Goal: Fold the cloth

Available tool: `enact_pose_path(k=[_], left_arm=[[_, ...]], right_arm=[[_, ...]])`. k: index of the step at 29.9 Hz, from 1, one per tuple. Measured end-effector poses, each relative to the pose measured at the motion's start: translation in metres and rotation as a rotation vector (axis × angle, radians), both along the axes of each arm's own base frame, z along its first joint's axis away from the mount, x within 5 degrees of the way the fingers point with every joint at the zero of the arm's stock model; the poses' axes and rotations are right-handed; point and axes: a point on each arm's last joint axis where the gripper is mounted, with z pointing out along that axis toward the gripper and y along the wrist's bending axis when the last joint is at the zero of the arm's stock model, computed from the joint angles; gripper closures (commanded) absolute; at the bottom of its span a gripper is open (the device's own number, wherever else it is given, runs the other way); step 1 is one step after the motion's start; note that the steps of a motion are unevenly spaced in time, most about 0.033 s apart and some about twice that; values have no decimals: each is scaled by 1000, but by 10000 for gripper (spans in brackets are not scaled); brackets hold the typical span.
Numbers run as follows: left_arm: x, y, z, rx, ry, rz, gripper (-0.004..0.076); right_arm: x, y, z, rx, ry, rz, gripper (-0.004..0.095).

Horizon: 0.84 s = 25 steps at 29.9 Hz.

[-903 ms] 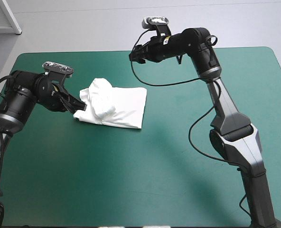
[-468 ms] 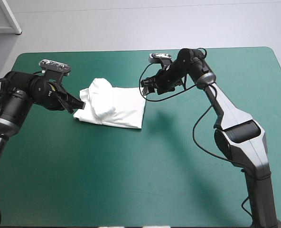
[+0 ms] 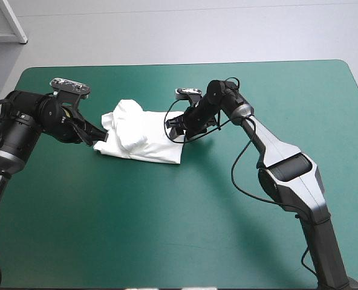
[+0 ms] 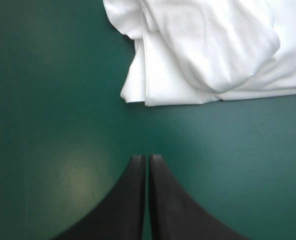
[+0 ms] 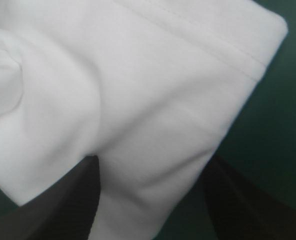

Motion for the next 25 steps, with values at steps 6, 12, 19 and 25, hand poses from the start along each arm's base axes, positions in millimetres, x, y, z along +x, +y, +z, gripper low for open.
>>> enact_pose_path(k=[6, 12, 19, 25], left_arm=[[0, 0, 0, 0, 1, 0, 705], [-1, 0, 0, 2, 8, 1, 704], [-1, 0, 0, 2, 7, 1, 705], [0, 0, 0, 8, 0, -15, 705]], right_arm=[[-7, 16, -1, 26, -3, 25, 648], [-9, 19, -1, 6, -30, 59, 925], [-2, 12, 19, -101, -138, 70, 925], [14, -15, 42, -239, -260, -25, 925]])
